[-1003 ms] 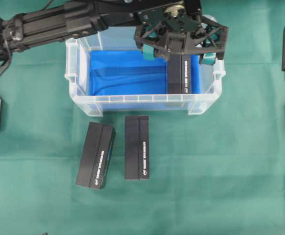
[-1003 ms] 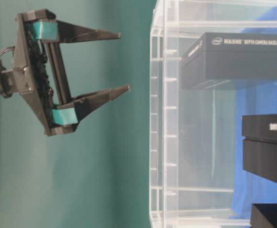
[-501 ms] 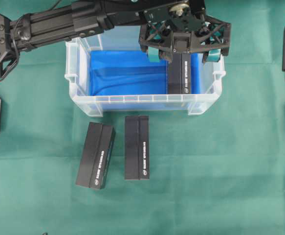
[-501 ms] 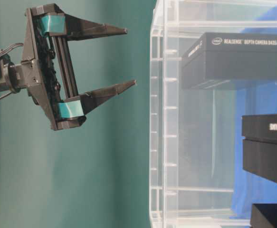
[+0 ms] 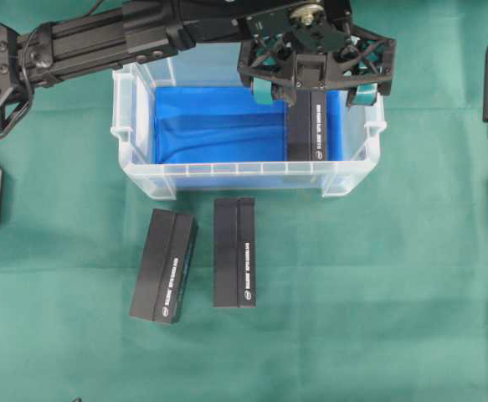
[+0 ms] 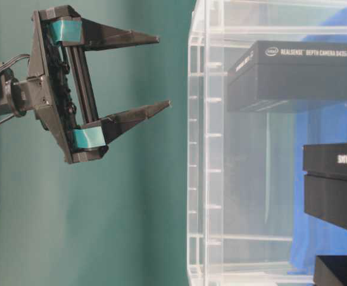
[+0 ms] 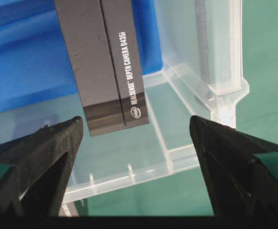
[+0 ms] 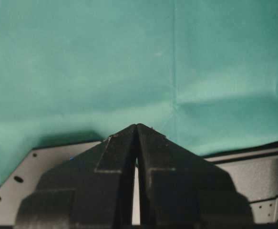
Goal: Take the box out of the case with the left arm.
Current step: 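Move the open left gripper over the right black box in the bin, then lower the left gripper around the right box and close on it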
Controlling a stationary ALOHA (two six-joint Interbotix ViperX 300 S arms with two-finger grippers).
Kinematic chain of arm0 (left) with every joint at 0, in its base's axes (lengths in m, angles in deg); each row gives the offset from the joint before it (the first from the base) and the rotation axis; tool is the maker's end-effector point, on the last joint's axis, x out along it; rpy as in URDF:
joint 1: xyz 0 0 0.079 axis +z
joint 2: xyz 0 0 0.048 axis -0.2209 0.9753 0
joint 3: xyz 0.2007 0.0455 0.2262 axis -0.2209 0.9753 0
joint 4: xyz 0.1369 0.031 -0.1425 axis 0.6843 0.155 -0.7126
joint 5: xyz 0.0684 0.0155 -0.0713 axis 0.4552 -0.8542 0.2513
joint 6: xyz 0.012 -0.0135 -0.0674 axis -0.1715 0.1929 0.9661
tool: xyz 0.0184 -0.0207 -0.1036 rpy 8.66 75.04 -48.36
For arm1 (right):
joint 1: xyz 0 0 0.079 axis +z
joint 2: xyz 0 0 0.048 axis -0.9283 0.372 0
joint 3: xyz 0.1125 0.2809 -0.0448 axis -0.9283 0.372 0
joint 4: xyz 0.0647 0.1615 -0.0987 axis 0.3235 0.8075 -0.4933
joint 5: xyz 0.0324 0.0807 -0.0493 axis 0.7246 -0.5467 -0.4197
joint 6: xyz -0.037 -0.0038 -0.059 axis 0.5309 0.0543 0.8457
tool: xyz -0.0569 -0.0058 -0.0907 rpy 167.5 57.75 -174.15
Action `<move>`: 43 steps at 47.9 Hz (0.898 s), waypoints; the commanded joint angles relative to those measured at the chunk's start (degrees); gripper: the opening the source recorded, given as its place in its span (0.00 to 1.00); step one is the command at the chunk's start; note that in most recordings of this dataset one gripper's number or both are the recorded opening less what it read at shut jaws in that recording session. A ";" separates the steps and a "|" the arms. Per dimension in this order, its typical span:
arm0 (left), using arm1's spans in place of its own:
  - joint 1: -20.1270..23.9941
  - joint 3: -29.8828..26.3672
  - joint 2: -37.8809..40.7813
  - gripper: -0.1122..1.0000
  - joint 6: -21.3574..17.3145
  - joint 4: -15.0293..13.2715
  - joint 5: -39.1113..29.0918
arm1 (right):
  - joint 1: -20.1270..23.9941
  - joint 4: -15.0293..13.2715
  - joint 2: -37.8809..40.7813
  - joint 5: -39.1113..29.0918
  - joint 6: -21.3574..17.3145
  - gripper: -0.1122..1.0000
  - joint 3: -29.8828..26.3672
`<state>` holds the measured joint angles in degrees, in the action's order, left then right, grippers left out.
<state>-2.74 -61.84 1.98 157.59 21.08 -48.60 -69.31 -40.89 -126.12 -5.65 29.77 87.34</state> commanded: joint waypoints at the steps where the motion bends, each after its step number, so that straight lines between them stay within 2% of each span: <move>1: 0.09 -0.88 -1.32 0.92 -0.09 0.00 0.18 | 0.00 -0.09 -0.09 0.26 0.09 0.11 -0.62; 43: 0.09 0.09 -1.32 0.92 -0.09 0.26 0.26 | -0.09 -0.18 -0.09 0.18 0.00 0.11 -0.62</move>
<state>-2.83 -61.22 1.98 157.59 21.08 -48.51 -69.31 -40.89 -126.12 -5.65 29.77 87.34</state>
